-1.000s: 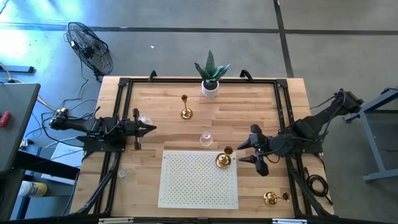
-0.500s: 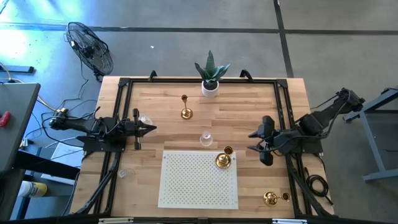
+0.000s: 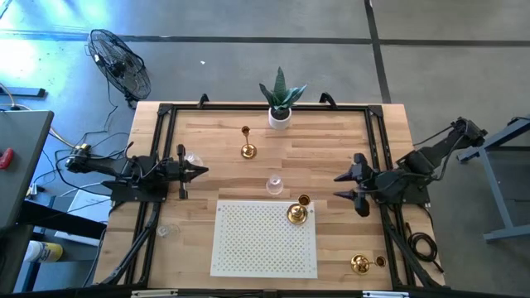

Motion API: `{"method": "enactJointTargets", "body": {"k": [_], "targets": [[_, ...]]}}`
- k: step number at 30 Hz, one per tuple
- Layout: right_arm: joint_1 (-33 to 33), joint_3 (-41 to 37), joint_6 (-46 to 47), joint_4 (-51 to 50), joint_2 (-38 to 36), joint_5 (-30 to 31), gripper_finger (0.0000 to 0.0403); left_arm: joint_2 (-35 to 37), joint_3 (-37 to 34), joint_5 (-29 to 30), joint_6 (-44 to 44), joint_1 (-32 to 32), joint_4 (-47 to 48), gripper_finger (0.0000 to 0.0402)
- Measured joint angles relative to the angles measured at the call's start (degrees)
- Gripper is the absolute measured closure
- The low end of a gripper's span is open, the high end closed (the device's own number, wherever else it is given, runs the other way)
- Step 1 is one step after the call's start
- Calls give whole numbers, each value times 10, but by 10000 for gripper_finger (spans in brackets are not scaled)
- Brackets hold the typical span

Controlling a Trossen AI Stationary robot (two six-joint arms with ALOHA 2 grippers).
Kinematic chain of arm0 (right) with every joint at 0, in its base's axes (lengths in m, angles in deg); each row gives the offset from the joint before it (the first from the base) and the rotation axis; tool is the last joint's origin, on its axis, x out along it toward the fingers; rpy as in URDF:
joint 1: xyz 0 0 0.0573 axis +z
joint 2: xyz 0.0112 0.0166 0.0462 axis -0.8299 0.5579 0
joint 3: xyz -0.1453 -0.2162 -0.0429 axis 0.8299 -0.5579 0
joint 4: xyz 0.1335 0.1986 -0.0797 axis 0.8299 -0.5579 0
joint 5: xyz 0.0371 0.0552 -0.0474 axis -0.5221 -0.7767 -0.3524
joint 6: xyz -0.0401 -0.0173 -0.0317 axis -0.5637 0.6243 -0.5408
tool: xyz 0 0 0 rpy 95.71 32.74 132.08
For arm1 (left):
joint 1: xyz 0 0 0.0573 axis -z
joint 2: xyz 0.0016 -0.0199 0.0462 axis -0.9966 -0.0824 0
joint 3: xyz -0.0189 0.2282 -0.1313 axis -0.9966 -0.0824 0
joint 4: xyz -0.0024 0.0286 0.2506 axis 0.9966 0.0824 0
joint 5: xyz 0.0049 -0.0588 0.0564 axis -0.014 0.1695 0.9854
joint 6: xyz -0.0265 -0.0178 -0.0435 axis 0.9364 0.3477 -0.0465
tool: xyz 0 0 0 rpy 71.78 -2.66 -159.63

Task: Pick & Place candle stick holders
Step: Put the top left glass candle holder on the shelf

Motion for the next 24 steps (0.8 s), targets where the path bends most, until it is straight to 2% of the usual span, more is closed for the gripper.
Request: {"method": "enactJointTargets", "body": {"k": [5,13,24], "targets": [[0,-90,-38,104,-81,-23,189,0,0,0,0,0,0,401],[-1,-209,-51,166,-180,25,189,0,0,0,0,0,0,401],[-2,-301,-143,300,-227,35,190,0,0,0,-1,0,-1,401]]}}
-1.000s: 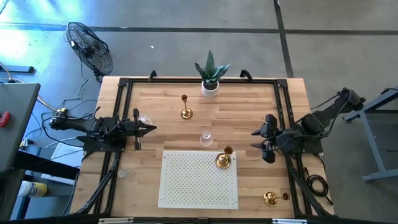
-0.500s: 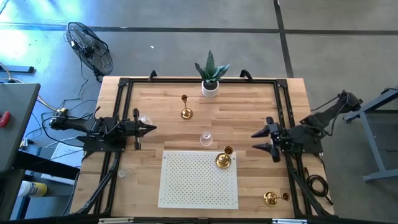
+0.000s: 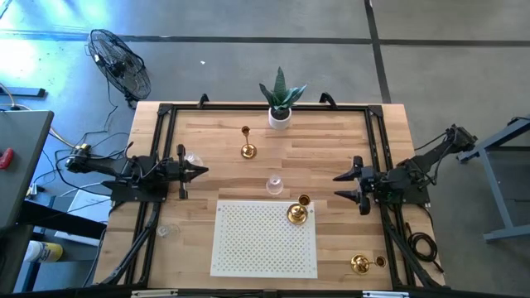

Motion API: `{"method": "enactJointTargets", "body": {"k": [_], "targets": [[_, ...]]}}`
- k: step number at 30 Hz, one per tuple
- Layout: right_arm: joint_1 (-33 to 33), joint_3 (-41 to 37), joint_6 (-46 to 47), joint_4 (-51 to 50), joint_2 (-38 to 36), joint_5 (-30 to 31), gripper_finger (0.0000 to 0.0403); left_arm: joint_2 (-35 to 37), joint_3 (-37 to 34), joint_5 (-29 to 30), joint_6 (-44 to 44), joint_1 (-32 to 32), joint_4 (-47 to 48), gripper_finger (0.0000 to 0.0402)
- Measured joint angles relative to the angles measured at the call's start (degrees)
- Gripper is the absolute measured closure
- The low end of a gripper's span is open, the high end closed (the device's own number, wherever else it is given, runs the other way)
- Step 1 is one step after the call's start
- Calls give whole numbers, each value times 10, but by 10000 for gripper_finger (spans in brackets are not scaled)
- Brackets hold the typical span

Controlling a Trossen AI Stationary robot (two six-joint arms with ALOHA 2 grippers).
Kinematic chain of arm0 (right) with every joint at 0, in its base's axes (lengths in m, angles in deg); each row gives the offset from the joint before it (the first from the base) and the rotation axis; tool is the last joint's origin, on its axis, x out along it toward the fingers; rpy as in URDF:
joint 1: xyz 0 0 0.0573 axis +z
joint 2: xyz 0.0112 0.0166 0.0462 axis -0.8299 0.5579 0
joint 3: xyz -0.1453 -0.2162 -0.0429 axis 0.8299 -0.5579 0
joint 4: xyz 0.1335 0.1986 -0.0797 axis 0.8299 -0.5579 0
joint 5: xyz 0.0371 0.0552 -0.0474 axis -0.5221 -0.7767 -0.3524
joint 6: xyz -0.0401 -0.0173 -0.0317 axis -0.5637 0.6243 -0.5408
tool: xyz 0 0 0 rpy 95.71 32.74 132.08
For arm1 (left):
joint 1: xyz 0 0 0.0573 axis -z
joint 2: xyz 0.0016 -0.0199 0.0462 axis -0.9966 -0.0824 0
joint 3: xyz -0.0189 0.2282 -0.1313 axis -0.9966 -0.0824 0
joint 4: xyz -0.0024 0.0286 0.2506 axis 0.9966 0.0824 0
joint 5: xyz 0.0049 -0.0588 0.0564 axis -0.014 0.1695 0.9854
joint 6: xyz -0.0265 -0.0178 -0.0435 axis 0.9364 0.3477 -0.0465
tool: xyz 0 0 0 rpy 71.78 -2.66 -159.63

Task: Pick & Place candle stick holders
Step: Put the top left glass candle holder on the shelf

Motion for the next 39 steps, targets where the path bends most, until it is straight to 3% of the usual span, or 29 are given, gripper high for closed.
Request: {"method": "enactJointTargets", "body": {"k": [14,20,32,39], "targets": [[0,-56,-106,180,0,1,190,0,0,0,0,0,-1,401],[0,-56,-136,220,0,-11,191,0,0,-26,96,0,-1,401],[0,-56,-166,228,0,-2,190,0,-2,-39,103,0,-16,401],[0,-56,-185,227,0,2,191,0,-2,4,133,0,-34,401]]}}
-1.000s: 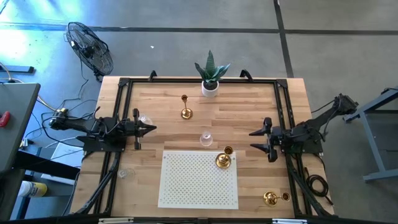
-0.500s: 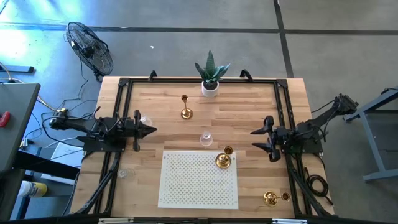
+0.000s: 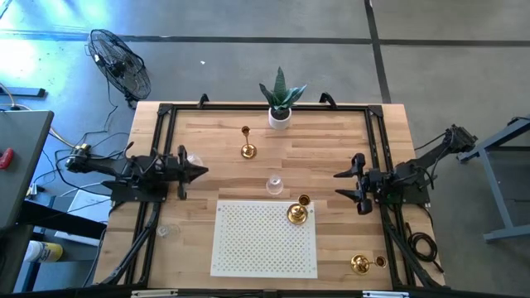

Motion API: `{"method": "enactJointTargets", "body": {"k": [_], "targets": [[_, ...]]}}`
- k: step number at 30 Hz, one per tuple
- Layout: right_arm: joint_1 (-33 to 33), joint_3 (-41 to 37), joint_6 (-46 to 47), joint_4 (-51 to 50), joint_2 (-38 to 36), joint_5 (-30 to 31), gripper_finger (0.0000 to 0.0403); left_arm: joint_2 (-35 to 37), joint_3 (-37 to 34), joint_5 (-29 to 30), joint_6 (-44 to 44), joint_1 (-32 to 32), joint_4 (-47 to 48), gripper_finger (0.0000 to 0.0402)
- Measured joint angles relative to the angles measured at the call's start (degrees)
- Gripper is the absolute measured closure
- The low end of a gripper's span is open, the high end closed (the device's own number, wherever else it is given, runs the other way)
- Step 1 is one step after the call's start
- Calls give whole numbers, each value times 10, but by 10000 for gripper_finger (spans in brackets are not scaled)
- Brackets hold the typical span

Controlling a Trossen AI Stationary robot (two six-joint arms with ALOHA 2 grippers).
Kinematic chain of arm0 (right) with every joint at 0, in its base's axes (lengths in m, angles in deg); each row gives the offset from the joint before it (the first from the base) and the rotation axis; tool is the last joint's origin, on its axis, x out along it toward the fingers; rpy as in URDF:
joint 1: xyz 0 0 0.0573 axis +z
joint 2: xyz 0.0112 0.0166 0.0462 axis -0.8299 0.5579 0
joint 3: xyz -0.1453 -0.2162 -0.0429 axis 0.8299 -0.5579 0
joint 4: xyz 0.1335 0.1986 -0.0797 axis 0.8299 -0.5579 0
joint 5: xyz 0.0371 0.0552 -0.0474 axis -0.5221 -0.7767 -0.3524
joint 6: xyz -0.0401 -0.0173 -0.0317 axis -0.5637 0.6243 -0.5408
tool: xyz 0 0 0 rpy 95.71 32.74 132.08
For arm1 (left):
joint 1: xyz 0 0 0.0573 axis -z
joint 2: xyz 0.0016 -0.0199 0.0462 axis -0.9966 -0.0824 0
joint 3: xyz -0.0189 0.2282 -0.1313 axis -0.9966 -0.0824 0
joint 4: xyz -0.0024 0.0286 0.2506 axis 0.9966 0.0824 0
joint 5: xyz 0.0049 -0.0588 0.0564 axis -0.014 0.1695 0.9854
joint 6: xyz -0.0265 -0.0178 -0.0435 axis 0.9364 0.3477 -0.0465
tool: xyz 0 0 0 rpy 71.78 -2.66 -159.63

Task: Pick & Place candle stick holders
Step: Put the top left glass candle holder on the shelf

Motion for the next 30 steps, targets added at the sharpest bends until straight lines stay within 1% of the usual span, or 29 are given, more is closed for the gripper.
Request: {"method": "enactJointTargets", "body": {"k": [7,9,12,15,17,19,23,25,27,30], "targets": [[0,0,-6,0,0,0,191,0,0,105,31,0,-22,401],[0,0,-6,0,0,0,191,0,1,110,9,0,-20,401],[0,0,-6,0,0,2,190,0,1,97,-44,0,-30,401],[0,0,-10,0,0,2,191,0,4,96,-82,0,-86,401],[0,0,-11,0,0,5,191,0,24,97,-112,0,-109,401],[0,0,-11,0,0,8,190,0,52,116,-125,0,-117,401],[0,0,-11,-1,0,8,191,0,101,191,-149,0,-110,401],[0,0,-11,-4,0,8,191,0,119,208,-149,0,-112,401],[0,0,-11,-7,0,8,190,0,132,202,-162,0,-112,401],[0,0,-10,-13,0,8,191,0,142,178,-214,0,-106,401]]}}
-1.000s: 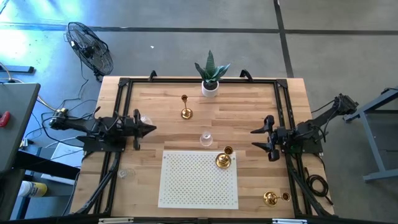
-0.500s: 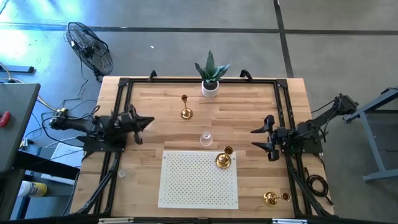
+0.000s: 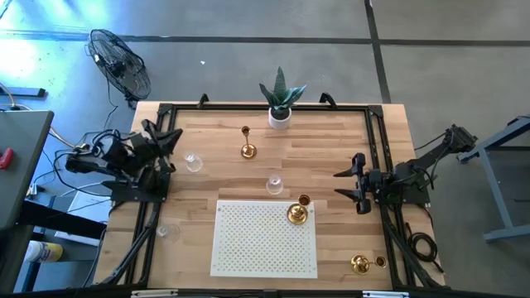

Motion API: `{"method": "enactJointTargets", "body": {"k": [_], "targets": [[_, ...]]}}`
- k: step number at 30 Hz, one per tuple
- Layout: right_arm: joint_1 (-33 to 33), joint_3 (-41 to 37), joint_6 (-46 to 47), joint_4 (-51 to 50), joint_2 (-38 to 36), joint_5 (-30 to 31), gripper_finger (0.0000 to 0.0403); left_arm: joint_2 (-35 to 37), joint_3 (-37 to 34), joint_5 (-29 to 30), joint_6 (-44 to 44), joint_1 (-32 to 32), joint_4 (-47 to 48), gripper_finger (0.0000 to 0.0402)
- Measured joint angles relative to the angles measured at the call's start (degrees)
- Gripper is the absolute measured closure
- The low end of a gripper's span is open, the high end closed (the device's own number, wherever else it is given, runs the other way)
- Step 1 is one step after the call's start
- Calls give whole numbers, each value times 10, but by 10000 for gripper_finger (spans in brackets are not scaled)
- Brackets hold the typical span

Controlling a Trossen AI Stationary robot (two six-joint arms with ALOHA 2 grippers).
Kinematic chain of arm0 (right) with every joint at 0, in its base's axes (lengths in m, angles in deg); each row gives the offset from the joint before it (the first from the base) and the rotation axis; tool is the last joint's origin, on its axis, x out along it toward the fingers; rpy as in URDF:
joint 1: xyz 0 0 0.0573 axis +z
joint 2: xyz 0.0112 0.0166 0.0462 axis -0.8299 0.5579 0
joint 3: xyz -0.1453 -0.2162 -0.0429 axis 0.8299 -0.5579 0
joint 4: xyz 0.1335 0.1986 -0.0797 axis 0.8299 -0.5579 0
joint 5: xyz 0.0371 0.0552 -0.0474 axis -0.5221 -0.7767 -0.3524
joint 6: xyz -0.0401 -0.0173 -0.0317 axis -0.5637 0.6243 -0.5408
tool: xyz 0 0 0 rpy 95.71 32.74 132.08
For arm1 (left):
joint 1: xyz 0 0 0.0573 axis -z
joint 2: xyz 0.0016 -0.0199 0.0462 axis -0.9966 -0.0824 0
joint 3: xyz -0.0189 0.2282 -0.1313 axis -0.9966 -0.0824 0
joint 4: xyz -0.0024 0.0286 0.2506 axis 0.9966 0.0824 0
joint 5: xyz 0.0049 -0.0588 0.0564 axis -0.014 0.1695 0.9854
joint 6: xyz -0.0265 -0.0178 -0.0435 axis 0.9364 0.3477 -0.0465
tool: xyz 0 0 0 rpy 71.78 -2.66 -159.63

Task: Pick & Place candle stick holders
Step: Put the top left glass candle holder on the shelf

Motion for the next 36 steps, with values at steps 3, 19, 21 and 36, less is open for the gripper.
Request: {"method": "enactJointTargets", "body": {"k": [3,19,21,36], "targets": [[0,0,9,-8,0,0,191,-1,11,-8,-29,0,2,401],[0,0,33,-9,0,0,192,-135,199,121,48,0,354,401],[0,0,29,-3,0,7,191,-159,214,95,84,0,413,401],[0,0,35,5,0,17,191,-315,251,134,242,0,621,401]]}}
